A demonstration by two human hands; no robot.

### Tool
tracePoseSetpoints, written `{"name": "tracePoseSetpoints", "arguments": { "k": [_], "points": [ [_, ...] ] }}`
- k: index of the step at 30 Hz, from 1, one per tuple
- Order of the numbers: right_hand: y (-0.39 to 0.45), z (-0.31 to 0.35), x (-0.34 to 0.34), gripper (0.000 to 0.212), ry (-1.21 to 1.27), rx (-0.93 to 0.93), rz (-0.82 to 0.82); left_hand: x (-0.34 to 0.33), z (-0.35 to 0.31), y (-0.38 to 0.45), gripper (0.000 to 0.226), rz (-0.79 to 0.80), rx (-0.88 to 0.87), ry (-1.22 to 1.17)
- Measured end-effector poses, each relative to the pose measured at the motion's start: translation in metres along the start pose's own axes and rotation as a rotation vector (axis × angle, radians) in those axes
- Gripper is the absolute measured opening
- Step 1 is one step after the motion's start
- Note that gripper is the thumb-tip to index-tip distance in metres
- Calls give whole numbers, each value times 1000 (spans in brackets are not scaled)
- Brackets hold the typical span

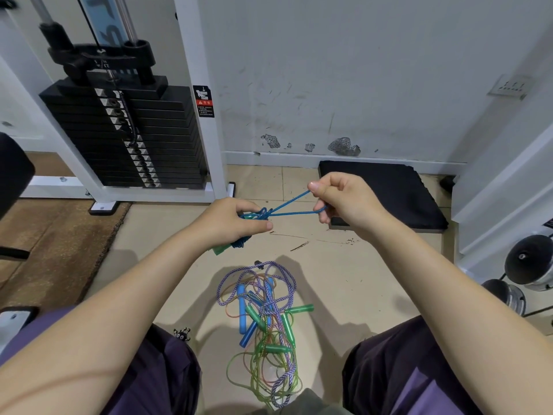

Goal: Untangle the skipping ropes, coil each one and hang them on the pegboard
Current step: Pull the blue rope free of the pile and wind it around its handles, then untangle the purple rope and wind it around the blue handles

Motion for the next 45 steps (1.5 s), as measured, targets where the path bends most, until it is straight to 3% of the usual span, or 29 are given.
{"name": "tracePoseSetpoints", "arguments": {
  "k": [2, 5, 9, 15, 19, 27, 33, 35, 37, 39, 40, 43, 45],
  "points": [
    [3, -2, 7, 22, -42, 3, -50, 0, 0, -1, 32, 12, -8, 7],
    [6, -6, 19, 29, -87, -14, -125, 2, -7, -9, 22, -4, -72, -28],
    [20, -7, 30, 35, -165, -32, -160, 15, -19, -7, 24, -90, -153, 164],
    [73, -18, 37, 20, 37, -57, -239, 30, -20, 58, 23, -232, -189, 352],
    [106, -95, 25, 16, 112, -166, -241, 2, 40, 112, 27, -312, -152, 329],
    [134, -314, -29, 21, 193, -516, -195, -85, 224, 174, 26, -241, 151, 117],
    [162, -380, -78, 14, 279, -594, -81, -103, 306, 204, 38, -288, 299, 113],
    [170, -384, -88, 25, 355, -560, -38, -101, 318, 218, 44, -314, 300, 95],
    [178, -389, -88, 51, 408, -550, -18, -100, 331, 227, 58, -307, 322, 30],
    [180, -401, -86, 68, 286, -577, -8, -103, 348, 226, 70, -273, 389, 10],
    [177, -410, -84, 67, 178, -597, -15, -104, 357, 223, 70, -261, 414, 19],
    [161, -441, -87, 36, -217, -648, 41, -121, 375, 203, 57, -144, 461, 73],
    [146, -456, -99, 28, -342, -677, 129, -142, 380, 191, 64, -10, 484, 105]
  ]
}}
Point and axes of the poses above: each hand's wrist, its own y-axis towards the middle knuckle, its own x-axis out of the back of the hand, z = x × y, the point moved 8 cm from there along y, towards the middle knuckle, and after that the axes turned 2 degrees about -y, right-handed, at the moved point
